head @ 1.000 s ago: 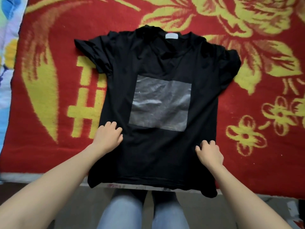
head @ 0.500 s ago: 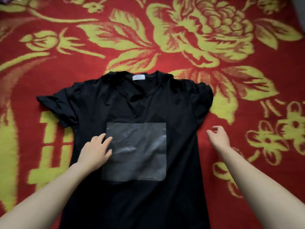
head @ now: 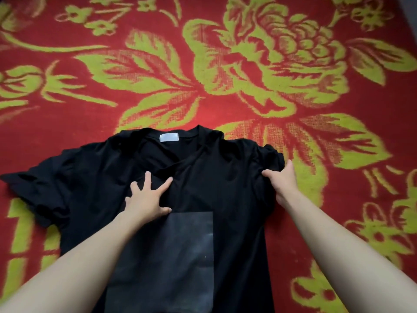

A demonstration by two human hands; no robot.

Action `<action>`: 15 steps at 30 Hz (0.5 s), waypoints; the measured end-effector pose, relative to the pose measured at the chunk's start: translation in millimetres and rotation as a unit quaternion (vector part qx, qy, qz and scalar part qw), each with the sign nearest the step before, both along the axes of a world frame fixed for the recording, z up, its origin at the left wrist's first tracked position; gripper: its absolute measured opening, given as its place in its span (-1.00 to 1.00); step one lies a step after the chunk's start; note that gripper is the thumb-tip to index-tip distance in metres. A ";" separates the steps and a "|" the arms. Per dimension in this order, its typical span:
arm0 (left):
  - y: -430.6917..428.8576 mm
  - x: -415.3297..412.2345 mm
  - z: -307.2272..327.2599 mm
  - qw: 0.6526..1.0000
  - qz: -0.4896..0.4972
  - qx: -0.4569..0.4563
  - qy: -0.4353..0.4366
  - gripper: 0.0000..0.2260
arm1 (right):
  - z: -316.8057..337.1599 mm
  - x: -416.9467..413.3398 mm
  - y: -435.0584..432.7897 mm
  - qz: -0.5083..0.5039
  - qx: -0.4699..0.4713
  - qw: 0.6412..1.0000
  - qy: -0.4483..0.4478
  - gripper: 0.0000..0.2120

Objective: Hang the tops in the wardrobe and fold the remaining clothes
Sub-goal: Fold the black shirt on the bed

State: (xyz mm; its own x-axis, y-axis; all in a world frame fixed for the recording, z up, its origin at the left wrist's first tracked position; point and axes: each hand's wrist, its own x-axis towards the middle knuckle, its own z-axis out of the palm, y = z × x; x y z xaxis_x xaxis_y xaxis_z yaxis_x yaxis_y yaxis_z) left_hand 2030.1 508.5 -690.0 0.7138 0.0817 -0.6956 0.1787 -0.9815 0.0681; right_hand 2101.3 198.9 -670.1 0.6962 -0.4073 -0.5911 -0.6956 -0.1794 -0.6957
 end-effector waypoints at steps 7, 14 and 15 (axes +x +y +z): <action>5.7 8.7 2.9 0.999 -0.012 -0.004 0.051 -0.21 | 21.1 10.0 -15.0 -0.064 0.136 0.989 -0.009 -0.88; 3.9 10.9 6.4 0.998 -0.027 0.016 0.056 -0.22 | 11.9 -16.3 -58.0 -0.158 -0.072 0.977 -0.124 -0.69; 3.0 11.5 6.8 0.998 -0.029 0.018 0.057 -0.22 | 10.6 -19.0 -53.2 -0.147 0.024 0.980 -0.132 -0.64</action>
State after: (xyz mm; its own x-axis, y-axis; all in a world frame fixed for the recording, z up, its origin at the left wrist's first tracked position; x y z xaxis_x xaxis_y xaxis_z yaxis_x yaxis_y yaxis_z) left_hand 2041.6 511.5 -683.1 0.6340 0.0683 -0.7703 0.1254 -0.9920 0.0152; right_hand 2082.3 145.8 -659.5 0.6837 -0.5898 -0.4298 -0.5073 0.0392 -0.8609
